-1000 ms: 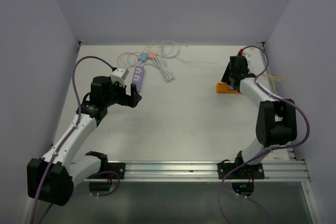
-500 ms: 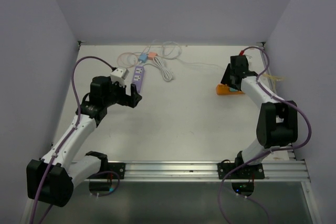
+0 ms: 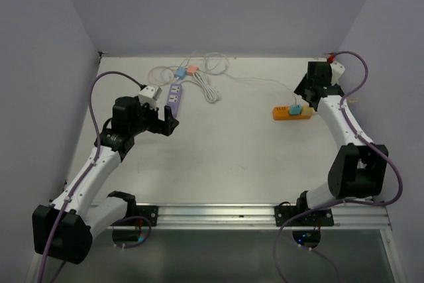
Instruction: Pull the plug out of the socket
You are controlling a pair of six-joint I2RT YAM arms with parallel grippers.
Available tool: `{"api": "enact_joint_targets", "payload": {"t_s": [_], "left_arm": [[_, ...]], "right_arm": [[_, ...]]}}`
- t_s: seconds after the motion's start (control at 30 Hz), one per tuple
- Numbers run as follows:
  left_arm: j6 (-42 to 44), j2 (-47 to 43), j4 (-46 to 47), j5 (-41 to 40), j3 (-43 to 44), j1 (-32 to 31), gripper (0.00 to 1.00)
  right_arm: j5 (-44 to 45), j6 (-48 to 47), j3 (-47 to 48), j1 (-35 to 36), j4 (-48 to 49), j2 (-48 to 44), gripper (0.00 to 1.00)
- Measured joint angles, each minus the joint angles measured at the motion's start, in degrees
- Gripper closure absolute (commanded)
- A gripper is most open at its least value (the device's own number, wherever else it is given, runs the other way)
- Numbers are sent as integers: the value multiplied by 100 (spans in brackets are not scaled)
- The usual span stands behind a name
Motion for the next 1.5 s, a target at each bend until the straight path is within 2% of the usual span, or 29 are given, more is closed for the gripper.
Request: {"api": "enact_joint_targets", "payload": {"t_s": [0.53, 0.9, 0.97, 1.3, 1.5], "left_arm": [[0, -33, 4, 39, 0, 0, 0], [0, -33, 85, 103, 0, 0, 0], [-2, -33, 90, 114, 0, 0, 0], [-2, -35, 105, 151, 0, 0, 0], [-2, -42, 107, 177, 0, 0, 1]], "right_arm": [[157, 1412, 385, -236, -280, 1303, 26], [116, 1993, 442, -321, -343, 1790, 24], [94, 2070, 442, -343, -361, 1856, 26], [-186, 2251, 433, -356, -439, 1965, 58], [-372, 2232, 37, -345, -238, 1663, 61]]}}
